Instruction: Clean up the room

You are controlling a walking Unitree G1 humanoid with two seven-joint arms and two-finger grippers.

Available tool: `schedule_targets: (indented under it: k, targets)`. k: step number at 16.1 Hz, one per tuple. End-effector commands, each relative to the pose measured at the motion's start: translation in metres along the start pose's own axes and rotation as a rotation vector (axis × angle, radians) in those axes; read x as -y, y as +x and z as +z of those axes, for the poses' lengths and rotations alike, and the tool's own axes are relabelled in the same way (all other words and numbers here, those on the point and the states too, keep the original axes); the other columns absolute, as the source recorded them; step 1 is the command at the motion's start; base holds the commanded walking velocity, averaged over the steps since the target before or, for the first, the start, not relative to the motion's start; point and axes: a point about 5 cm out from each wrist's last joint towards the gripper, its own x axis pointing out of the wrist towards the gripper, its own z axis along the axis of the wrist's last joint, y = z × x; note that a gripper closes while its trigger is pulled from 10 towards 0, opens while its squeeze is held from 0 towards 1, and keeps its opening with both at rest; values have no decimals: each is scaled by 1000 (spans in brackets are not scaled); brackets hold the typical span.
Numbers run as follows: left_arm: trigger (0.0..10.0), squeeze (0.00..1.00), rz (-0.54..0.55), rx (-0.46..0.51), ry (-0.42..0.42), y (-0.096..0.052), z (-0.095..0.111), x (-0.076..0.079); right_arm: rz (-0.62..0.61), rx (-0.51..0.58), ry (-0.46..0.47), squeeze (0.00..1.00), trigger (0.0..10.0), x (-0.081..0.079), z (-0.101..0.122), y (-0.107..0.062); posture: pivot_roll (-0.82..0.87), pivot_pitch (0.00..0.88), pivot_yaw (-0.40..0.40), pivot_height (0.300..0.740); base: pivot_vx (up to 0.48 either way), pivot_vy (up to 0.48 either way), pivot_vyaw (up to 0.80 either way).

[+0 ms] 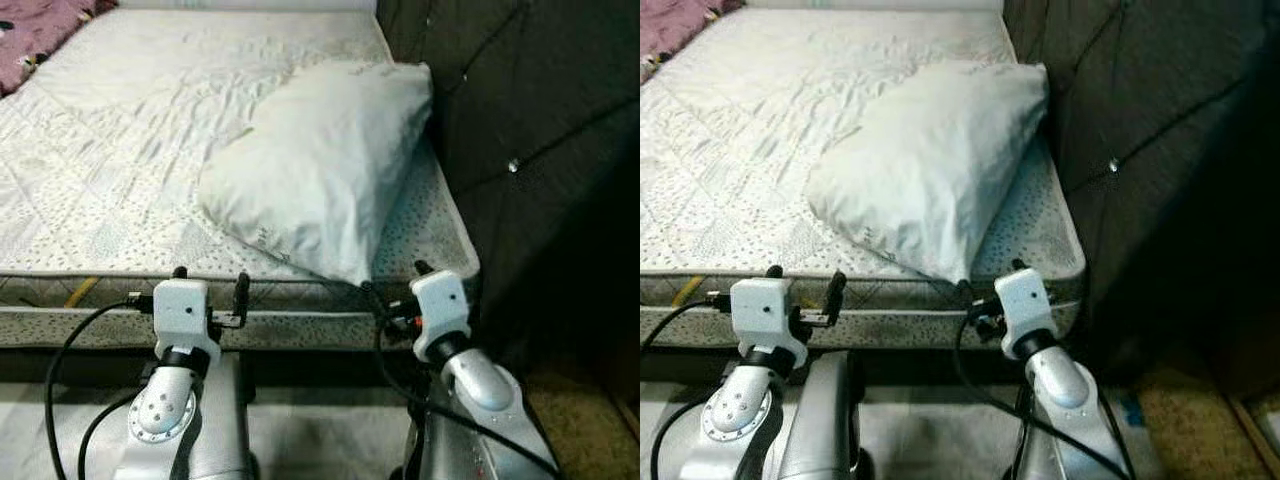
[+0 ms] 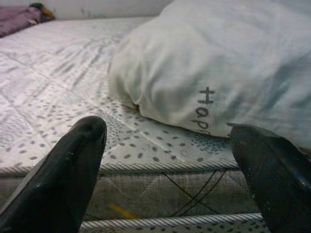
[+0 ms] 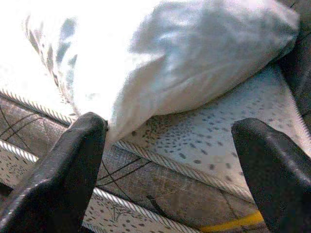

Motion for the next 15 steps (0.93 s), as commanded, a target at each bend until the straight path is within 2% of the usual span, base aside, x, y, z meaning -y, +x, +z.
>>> schedule_targets:
  k: [1, 3, 11, 15]
  targets:
    - [10000, 0, -19, 18, 1, 0, 4, 3, -12, -10, 5, 0, 10000, 4, -3, 1, 7, 93, -1, 467, 307, 0, 0]
    - [10000, 0, -16, 18, 2, 0, 4, 3, -15, -6, 7, 0, 10000, 6, -2, 3, 9, 87, 2, 467, 255, 0, 0]
    - [10000, 0, -6, 3, 0, 3, 1, 2, 17, -10, 9, 0, 10000, 2, -4, 11, 15, 75, 7, 467, 0, 0, 0]
    - [10000, 0, -7, -3, 6, 2, 0, 2, 36, -45, 35, 0, 10000, 14, -6, 11, 15, 68, 15, 467, 0, 0, 0]
